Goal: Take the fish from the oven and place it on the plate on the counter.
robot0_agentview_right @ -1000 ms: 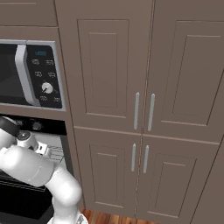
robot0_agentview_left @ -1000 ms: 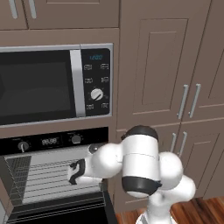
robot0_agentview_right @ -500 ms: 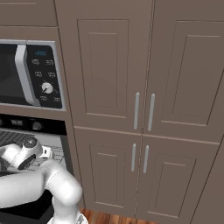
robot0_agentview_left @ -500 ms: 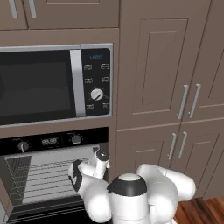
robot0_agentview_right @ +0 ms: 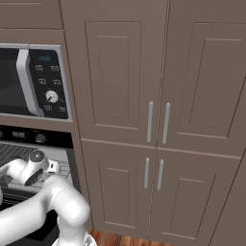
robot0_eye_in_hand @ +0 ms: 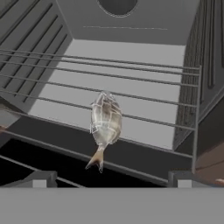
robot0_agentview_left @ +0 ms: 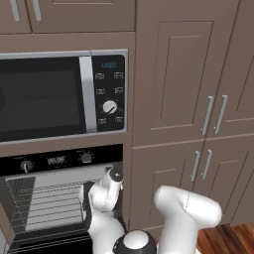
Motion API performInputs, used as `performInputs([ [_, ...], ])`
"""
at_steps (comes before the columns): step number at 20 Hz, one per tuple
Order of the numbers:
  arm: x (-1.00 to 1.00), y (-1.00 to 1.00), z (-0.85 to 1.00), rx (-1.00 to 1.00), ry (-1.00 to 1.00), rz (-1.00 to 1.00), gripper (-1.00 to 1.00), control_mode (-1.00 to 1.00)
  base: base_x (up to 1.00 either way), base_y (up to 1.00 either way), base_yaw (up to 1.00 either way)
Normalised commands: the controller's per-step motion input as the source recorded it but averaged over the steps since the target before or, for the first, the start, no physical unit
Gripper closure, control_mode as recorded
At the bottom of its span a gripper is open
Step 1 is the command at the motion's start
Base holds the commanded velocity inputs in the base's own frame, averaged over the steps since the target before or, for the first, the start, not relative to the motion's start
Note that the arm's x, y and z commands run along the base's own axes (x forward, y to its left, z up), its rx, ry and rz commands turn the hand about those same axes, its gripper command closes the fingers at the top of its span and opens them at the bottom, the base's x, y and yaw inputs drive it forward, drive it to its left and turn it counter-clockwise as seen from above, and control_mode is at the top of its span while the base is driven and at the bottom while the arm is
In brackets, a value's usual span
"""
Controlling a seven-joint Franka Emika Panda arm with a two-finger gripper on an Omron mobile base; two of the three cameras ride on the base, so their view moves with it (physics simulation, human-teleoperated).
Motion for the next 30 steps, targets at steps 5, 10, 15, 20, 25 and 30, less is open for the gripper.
performInputs([
  [5, 0.32, 0.3, 0.0, 0.0, 0.0, 0.0, -1.0, -1.0, 0.0, 0.0, 0.0],
  [10, 0.44, 0.14, -0.1, 0.0, 0.0, 0.0, -1.0, -1.0, 0.0, 0.0, 0.0],
  [15, 0.17, 0.0, -0.36, 0.0, 0.01, 0.0, -1.0, -1.0, 0.0, 0.0, 0.0],
  [20, 0.0, 0.0, -0.43, 0.0, 0.03, 0.0, -1.0, -1.0, 0.0, 0.0, 0.0],
  [25, 0.01, 0.0, -0.17, 0.0, 0.03, 0.0, -1.0, -1.0, 0.0, 0.0, 0.0],
  [30, 0.05, 0.04, -0.02, 0.0, 0.03, 0.0, -1.0, -1.0, 0.0, 0.0, 0.0],
])
